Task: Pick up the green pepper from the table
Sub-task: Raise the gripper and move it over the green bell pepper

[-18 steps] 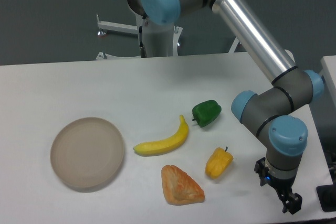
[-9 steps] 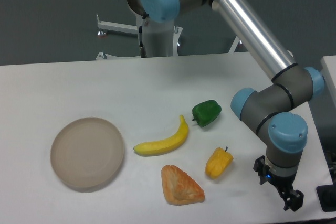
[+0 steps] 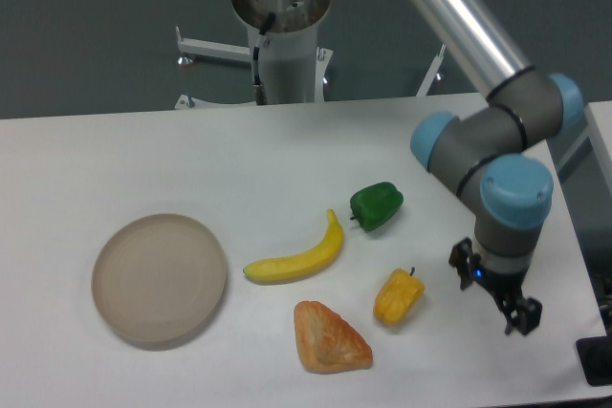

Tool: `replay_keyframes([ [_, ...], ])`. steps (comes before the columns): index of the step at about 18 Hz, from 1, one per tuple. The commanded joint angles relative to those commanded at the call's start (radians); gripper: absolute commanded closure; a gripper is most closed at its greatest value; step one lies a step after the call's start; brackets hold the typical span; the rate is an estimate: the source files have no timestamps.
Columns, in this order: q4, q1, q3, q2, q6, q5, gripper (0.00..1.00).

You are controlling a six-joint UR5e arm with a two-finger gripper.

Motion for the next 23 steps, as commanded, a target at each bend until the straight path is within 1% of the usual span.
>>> replay_keyframes([
  [1, -0.018, 0.006, -0.029, 0.025, 0.003, -0.003, 0.0],
  [3, -0.031, 0.011, -0.083, 0.06, 0.005, -0.006, 0.0],
  [6, -0.031, 0.009, -0.19, 0.114, 0.005, -0.02, 0.0],
  [8, -0.034, 0.015, -0.236, 0.132, 0.029, -0.037, 0.0],
  [9, -0.034, 0.018, -0.27, 0.149, 0.035, -0.037, 0.0],
  [10, -0.032, 0.022, -0.301, 0.179, 0.037, -0.041, 0.0],
  [12, -0.032, 0.025, -0.354, 0.204, 0.037, -0.041, 0.0],
  [15, -0.031, 0.023, -0.413, 0.244, 0.037, -0.052, 0.0],
  [18, -0.019, 0.017, -0.46, 0.253, 0.028, -0.055, 0.0],
  [23, -0.019, 0.008, -0.49, 0.273, 0.017, -0.061, 0.0],
])
